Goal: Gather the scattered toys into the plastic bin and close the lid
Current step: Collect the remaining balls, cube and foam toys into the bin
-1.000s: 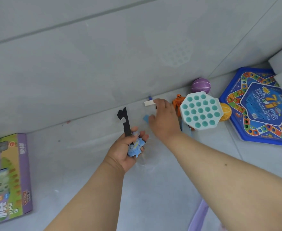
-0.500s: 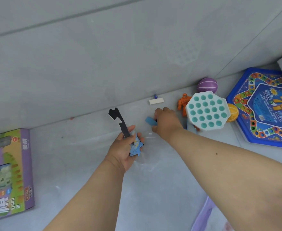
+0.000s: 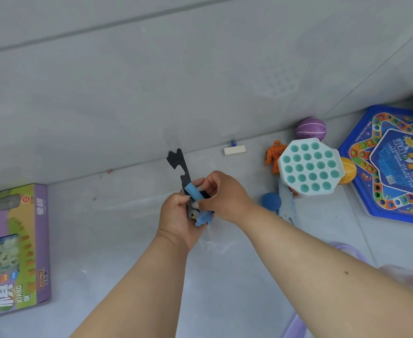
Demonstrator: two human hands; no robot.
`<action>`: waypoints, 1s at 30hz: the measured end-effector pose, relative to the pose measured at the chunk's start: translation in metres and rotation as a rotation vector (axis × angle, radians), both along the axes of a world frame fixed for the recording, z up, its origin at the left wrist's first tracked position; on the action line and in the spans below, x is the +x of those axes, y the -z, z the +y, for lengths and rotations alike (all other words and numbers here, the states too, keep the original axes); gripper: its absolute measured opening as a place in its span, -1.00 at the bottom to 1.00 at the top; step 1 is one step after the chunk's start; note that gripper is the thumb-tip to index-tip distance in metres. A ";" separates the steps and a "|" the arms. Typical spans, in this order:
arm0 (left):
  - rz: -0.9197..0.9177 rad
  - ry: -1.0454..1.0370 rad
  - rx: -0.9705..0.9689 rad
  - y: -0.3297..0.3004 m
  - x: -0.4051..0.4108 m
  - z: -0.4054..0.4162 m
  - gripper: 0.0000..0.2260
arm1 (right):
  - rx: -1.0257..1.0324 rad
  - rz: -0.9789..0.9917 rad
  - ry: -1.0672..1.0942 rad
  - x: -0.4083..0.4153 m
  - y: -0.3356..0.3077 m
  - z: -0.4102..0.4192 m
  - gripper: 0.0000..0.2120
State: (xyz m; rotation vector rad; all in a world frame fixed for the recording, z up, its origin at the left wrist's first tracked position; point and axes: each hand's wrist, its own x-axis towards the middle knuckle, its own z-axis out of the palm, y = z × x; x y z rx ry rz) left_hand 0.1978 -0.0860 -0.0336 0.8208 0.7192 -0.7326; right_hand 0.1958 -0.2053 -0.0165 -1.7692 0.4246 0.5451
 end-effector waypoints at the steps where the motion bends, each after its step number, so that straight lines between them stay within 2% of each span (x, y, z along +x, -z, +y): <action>1: -0.016 0.028 0.017 0.001 0.002 -0.001 -0.59 | -0.011 -0.002 -0.026 0.000 0.000 -0.001 -0.70; 5: -0.095 0.208 0.140 -0.001 0.005 -0.007 -0.70 | -0.148 0.026 -0.114 0.000 0.000 -0.006 -0.77; 7: -0.128 0.263 0.241 0.000 0.005 -0.007 -0.78 | -0.110 0.052 -0.152 0.000 0.000 -0.009 -0.85; 9: -0.109 0.239 0.311 0.004 0.005 -0.004 -0.88 | -0.090 0.073 -0.074 0.005 -0.001 -0.017 -0.78; 11: -0.068 0.210 0.326 0.007 0.006 -0.001 -0.94 | -0.306 -0.015 0.011 0.018 0.003 -0.031 -0.68; 14: -0.040 0.217 0.333 0.004 0.007 -0.001 -0.94 | -0.698 -0.153 -0.129 0.043 0.014 -0.052 -0.55; 17: -0.019 0.176 0.308 0.003 0.007 -0.003 -0.96 | -0.854 -0.174 -0.344 0.058 0.022 -0.062 -0.49; 21: -0.007 0.133 0.296 0.003 0.009 -0.007 -0.98 | -1.003 -0.182 -0.574 0.062 0.019 -0.065 -0.58; 24: -0.022 0.139 0.290 0.002 0.011 -0.012 -0.96 | -1.005 -0.157 -0.593 0.062 0.021 -0.061 -0.64; 26: -0.042 0.147 0.286 0.001 0.013 -0.015 -0.93 | -0.933 -0.086 -0.529 0.061 0.022 -0.059 -0.68; 28: -0.065 0.154 0.270 -0.001 0.014 -0.020 -0.88 | -0.769 0.017 -0.341 0.059 0.017 -0.056 -0.69; 30: -0.098 0.187 0.276 0.000 0.015 -0.024 -0.81 | -0.483 0.087 -0.074 0.054 0.010 -0.049 -0.77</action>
